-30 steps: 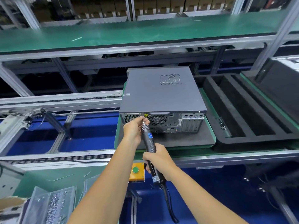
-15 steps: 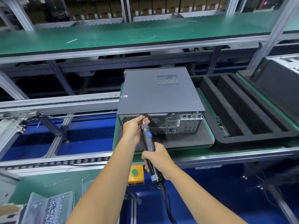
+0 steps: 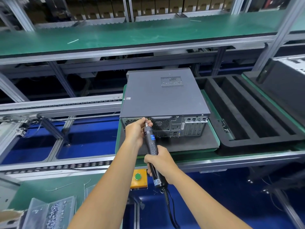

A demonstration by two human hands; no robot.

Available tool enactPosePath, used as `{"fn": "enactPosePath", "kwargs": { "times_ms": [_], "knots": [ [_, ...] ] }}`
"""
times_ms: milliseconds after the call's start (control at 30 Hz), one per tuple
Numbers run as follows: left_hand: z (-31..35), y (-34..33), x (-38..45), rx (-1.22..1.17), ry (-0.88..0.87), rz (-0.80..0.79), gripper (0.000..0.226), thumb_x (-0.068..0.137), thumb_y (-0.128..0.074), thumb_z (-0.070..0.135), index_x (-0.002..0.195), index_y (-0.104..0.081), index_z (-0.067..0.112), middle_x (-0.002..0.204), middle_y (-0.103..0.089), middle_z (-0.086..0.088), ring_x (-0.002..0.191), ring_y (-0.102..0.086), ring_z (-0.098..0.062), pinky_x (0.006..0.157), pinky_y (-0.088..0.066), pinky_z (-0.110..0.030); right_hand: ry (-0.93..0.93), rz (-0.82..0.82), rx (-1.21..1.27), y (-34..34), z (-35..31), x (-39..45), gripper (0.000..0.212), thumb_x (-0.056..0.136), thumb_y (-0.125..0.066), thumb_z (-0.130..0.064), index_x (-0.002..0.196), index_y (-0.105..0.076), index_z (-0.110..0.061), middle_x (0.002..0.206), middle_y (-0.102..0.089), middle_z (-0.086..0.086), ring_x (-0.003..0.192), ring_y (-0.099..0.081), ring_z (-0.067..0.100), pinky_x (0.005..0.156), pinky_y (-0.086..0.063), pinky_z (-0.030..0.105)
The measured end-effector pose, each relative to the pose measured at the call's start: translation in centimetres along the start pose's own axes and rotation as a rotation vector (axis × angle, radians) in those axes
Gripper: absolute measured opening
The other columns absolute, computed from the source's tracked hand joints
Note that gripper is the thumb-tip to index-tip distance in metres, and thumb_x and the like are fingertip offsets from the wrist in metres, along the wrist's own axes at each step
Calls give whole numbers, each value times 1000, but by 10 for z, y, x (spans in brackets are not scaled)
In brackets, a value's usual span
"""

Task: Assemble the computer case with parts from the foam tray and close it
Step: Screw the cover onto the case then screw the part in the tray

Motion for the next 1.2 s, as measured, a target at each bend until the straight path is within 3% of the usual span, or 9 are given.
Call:
{"fn": "enactPosePath", "kwargs": {
  "times_ms": [267,433,733,1200],
  "knots": [
    [-2,-1,-4,-49,35,4,12,91,-55,2,93,-59,-9,80,-65,-17,66,-67,-24,61,-59,-27,7,-21,80,-8,-2,-2,47,72,-77,-20,108,-49,-7,83,-57,13,54,-60,17,55,-55,32],
    [-6,-6,-5,-55,71,-14,16,92,-49,4,92,-59,-8,81,-66,-17,71,-66,-26,59,-57,-27,3,-30,107,-13,-3,-3,37,72,-70,-4,101,-46,-8,76,-52,13,48,-56,18,49,-50,30],
    [0,-7,-12,-31,63,-10,16,94,-47,4,94,-58,-7,86,-62,-18,73,-63,-24,62,-57,-26,-33,-82,269,-24,-14,-6,24,77,-62,2,97,-50,-6,64,-53,9,47,-56,18,47,-49,28],
    [1,-4,-7,39,46,47,9,90,-57,4,92,-59,-5,85,-64,-18,68,-65,-24,68,-58,-29,-62,-90,281,-18,-17,-12,39,77,-70,-4,111,-52,0,67,-56,9,49,-57,18,48,-50,28]
  ]
}}
Point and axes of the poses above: each hand's wrist, its own x-axis towards the middle knuckle, its own y-axis out of the back of the hand, z = x × y, the point moved 9 cm from there along x, towards the middle knuckle
